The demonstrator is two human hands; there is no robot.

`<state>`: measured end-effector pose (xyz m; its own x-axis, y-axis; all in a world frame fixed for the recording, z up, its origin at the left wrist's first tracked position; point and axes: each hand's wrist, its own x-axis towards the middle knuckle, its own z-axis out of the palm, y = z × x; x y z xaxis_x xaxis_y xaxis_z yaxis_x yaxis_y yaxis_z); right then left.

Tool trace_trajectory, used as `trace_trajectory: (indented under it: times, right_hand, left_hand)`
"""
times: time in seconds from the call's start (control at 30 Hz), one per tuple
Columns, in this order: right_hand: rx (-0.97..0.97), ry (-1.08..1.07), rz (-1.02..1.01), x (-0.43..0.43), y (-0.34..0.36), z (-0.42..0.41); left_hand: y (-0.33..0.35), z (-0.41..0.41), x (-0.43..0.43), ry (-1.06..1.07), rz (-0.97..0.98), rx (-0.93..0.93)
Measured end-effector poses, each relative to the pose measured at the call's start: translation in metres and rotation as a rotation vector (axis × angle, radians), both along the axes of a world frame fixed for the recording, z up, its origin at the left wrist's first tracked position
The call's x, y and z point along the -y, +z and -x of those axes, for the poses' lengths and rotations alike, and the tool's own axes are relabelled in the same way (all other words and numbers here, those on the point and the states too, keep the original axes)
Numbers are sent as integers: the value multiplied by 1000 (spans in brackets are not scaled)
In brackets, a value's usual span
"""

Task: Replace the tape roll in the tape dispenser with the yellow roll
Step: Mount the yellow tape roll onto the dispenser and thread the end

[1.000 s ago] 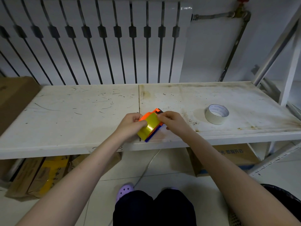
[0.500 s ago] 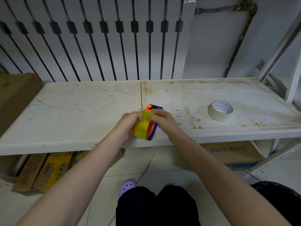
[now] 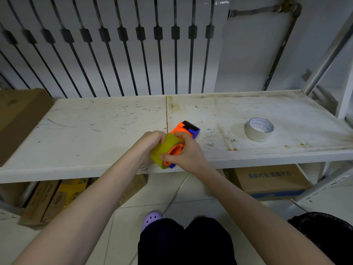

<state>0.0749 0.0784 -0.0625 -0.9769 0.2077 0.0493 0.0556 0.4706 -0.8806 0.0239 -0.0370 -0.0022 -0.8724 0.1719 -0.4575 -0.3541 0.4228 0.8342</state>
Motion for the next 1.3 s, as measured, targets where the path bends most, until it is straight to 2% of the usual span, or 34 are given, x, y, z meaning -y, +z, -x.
trace_trajectory:
  times: [0.1, 0.33, 0.5, 0.63, 0.73, 0.87, 1.03, 1.3]
  right_hand:
    - [-62, -43, -100, 3, 1, -1]
    - [-30, -36, -205, 5, 4, 3]
    - [64, -16, -71, -7, 7, 6]
    - [126, -62, 75, -16, 12, 14]
    - [146, -95, 97, -23, 19, 16]
    - [173, -130, 101, -24, 24, 11]
    - [249, -165, 166, -20, 14, 11]
    - [287, -165, 341, -21, 12, 14]
  left_hand:
    - [-2, 2, 7, -6, 52, -16]
    - [2, 7, -5, 12, -9, -15]
    - [-4, 9, 0, -35, -5, -6]
    - [-10, 2, 7, -83, -6, -66]
    - [-26, 0, 17, -190, -111, -150]
    - [-31, -3, 14, -77, -201, -196]
    - [-28, -8, -2, 18, -268, -126]
    - [-41, -6, 10, -95, -209, -187]
